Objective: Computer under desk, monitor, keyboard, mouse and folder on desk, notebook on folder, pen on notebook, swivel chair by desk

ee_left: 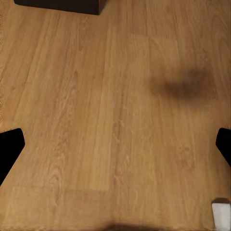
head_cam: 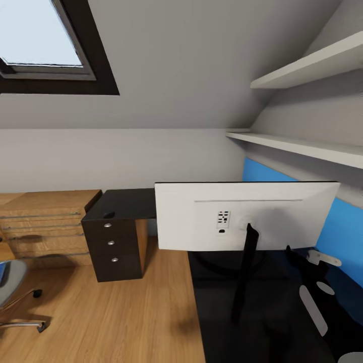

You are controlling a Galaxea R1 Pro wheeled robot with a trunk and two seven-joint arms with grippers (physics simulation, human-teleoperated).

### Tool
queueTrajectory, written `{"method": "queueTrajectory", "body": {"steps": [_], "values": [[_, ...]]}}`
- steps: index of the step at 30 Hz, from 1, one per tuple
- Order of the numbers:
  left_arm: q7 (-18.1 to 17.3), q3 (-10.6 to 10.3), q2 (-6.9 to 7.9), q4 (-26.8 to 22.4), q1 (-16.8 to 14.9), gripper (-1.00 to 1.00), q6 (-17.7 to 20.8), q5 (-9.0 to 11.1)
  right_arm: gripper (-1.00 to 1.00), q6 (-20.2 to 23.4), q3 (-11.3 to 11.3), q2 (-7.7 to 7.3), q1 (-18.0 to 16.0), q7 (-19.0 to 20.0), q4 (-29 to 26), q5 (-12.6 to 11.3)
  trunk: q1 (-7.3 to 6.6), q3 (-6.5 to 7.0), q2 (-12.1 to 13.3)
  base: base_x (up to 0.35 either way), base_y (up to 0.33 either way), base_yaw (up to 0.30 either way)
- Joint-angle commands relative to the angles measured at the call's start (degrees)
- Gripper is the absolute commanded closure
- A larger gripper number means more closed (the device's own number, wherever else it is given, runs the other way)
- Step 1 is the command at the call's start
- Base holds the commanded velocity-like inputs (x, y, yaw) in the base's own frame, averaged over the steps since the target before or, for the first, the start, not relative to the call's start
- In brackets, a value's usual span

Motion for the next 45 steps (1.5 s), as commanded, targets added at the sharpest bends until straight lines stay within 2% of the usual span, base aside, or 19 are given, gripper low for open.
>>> {"method": "queueTrajectory", "body": {"steps": [1,24,36,45], "values": [[-0.1,0.1,-0.02,0.0,0.0,-1.00,-0.2,0.3,-1.00,0.1,0.1,-0.02,0.0,-0.2,-0.1,-0.5,-0.03,-0.07,0.0,-0.257,0.000,0.000],[-0.1,0.1,-0.02,0.0,0.0,-1.00,-0.2,0.3,-1.00,0.1,0.3,0.28,0.0,0.0,0.2,-0.5,-0.03,-0.07,0.0,-0.270,0.012,0.000],[-0.1,0.1,-0.02,0.0,0.0,-1.00,-0.1,0.3,-1.00,0.1,0.4,0.35,0.0,0.0,0.7,-0.5,-0.03,-0.07,0.0,-0.252,0.190,0.000],[-0.1,0.1,-0.02,0.0,0.0,-1.00,-0.1,0.3,-1.00,0.1,0.5,0.38,0.0,0.1,1.1,-0.5,-0.03,-0.07,0.0,-0.095,0.280,0.000]]}}
